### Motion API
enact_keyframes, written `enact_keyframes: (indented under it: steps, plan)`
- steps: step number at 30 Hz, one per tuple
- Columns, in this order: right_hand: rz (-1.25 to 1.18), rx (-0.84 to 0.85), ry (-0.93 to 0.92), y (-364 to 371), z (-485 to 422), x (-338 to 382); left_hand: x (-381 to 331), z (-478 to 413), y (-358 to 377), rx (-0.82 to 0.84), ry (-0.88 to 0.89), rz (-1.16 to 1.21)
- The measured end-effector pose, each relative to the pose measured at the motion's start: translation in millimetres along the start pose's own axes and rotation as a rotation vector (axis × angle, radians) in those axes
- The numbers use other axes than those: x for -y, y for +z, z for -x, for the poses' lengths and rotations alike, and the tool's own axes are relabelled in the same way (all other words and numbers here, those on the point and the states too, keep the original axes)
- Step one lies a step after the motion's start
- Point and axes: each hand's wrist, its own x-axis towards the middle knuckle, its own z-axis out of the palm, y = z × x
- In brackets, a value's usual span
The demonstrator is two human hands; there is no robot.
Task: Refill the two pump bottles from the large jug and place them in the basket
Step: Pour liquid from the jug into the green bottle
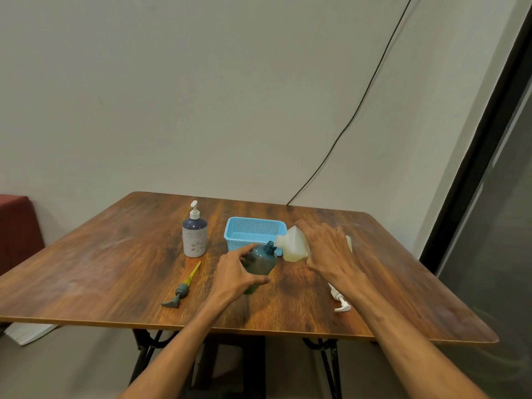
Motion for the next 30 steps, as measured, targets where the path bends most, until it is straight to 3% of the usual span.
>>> enact_keyframes:
  steps: [30]
  plan:
    - [0.005,0.028,0.003,-1.0,2.0,-2.8,-0.9,-0.2,3.3,0.008,-0.006,-0.026]
